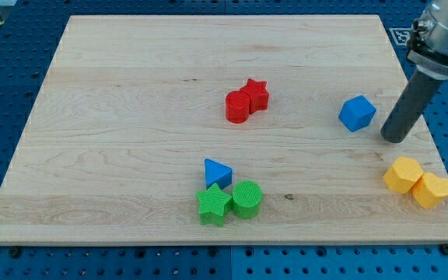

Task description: Slide the cube diagonally to the triangle

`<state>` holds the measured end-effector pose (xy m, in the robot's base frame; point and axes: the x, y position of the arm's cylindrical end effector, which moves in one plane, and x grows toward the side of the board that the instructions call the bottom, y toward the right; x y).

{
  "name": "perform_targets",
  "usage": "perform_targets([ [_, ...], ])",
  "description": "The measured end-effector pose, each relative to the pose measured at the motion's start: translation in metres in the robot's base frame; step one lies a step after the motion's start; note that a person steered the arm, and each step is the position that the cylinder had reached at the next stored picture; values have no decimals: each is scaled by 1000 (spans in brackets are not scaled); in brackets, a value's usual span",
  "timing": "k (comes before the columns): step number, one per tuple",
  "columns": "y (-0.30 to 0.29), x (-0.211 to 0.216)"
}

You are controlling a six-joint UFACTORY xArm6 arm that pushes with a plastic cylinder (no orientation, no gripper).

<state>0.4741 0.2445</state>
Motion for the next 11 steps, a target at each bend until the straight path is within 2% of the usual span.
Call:
perform_targets([
  [1, 13, -16],
  [2, 10, -53],
  [4, -22, -11],
  [5, -22, -12],
  [7, -1, -69],
  [9, -1, -69],
  [11, -21, -36],
])
